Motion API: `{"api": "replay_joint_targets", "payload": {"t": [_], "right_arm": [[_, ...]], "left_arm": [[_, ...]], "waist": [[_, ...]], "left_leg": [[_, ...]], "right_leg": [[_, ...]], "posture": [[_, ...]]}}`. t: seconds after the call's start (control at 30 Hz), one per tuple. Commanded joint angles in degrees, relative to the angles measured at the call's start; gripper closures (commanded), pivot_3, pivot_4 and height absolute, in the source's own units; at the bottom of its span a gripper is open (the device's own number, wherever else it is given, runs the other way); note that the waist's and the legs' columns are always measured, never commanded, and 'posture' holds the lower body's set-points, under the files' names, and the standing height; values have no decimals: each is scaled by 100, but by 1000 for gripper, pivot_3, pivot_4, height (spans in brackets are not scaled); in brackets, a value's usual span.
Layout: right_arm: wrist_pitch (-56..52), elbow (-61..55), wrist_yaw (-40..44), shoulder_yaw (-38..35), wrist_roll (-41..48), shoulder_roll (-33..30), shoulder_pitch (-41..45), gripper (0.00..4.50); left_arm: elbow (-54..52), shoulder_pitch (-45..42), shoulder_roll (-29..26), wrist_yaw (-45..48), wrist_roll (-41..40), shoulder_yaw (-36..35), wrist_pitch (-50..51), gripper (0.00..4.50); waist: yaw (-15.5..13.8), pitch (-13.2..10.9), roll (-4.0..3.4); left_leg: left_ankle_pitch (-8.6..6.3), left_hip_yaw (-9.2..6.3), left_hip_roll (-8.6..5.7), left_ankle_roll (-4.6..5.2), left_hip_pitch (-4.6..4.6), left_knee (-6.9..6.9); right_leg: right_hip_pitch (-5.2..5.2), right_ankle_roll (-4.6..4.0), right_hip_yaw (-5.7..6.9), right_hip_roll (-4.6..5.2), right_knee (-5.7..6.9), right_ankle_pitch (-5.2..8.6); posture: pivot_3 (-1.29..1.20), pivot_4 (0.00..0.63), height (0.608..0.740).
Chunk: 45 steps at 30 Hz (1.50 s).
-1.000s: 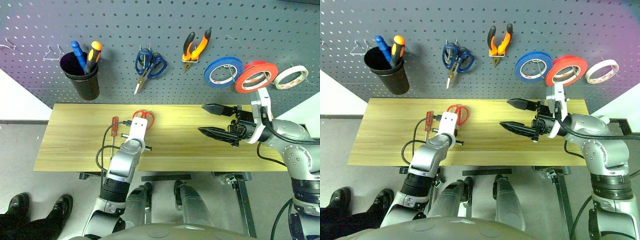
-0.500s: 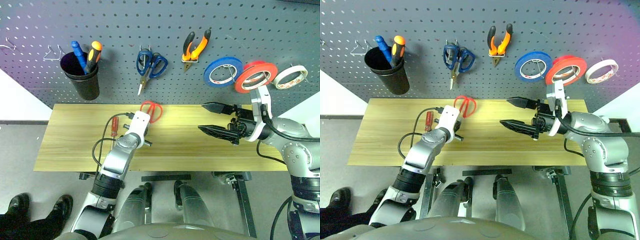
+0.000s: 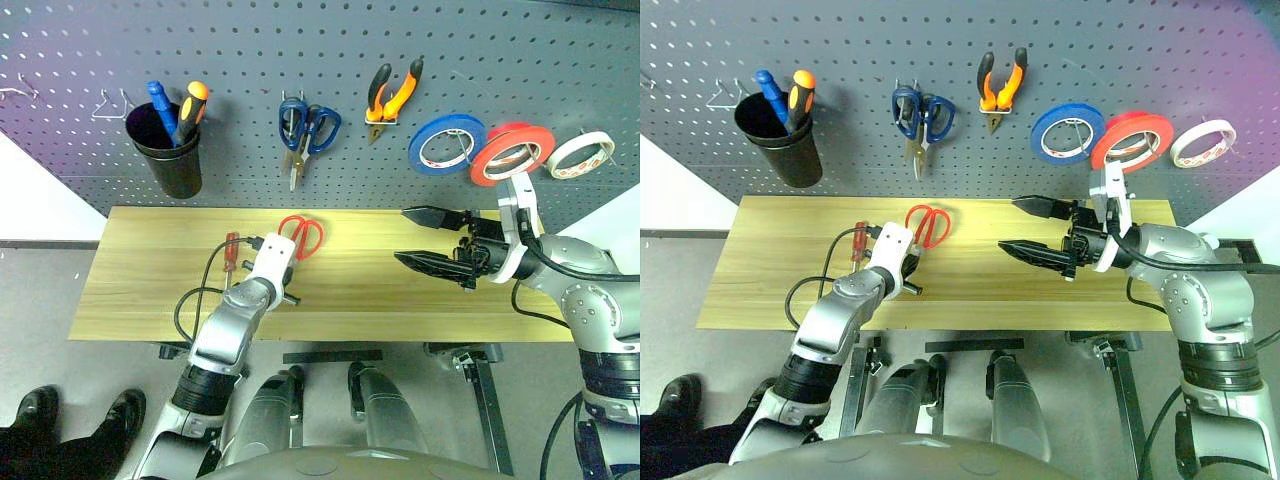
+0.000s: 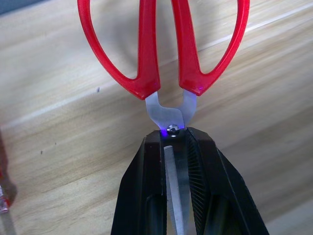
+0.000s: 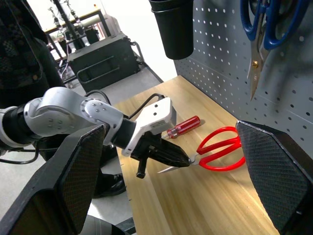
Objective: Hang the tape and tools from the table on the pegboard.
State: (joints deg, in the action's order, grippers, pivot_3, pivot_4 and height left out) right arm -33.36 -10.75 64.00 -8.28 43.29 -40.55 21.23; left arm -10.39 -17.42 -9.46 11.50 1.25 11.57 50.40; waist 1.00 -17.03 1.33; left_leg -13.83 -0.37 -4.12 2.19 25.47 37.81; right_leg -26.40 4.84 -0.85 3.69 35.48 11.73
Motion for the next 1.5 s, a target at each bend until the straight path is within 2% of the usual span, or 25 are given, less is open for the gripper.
{"api": "replay_joint_targets", "payload": {"t": [0.03, 0.37, 0.8, 1.5], "right_arm": [[78, 11, 72, -73, -10, -51, 100, 0], [178, 409, 512, -268, -31, -309, 178, 0], [406, 1009, 807, -212, -309, -386, 445, 0], [707, 1611, 1054, -178, -660, -371, 894, 0]], "left_arm": [[-616, 181, -52, -2, 90, 214, 11, 4247], [-1395, 483, -239, -114, 298, 362, -226, 4247], [-1808, 514, -499, -34, 674, 788, -1025, 4247], [-2224, 635, -728, 38, 1065, 675, -2569, 4247]], "waist": [[0, 1, -1], [-10, 1, -2], [-15, 3, -5], [-30, 19, -19]], "left_leg": [[0, 0, 0, 0, 0, 2], [0, 0, 0, 1, -1, 13], [0, 0, 0, 1, -1, 15], [2, 3, -2, -1, -4, 32]], "right_leg": [[0, -1, 0, 0, 1, -1], [4, -2, 0, 0, 7, -2], [5, -1, 0, 0, 8, -5], [6, 5, 1, -2, 29, -9]], "posture": [[-101, 288, 740], [-84, 281, 740], [-61, 272, 740], [-40, 234, 740]]}}
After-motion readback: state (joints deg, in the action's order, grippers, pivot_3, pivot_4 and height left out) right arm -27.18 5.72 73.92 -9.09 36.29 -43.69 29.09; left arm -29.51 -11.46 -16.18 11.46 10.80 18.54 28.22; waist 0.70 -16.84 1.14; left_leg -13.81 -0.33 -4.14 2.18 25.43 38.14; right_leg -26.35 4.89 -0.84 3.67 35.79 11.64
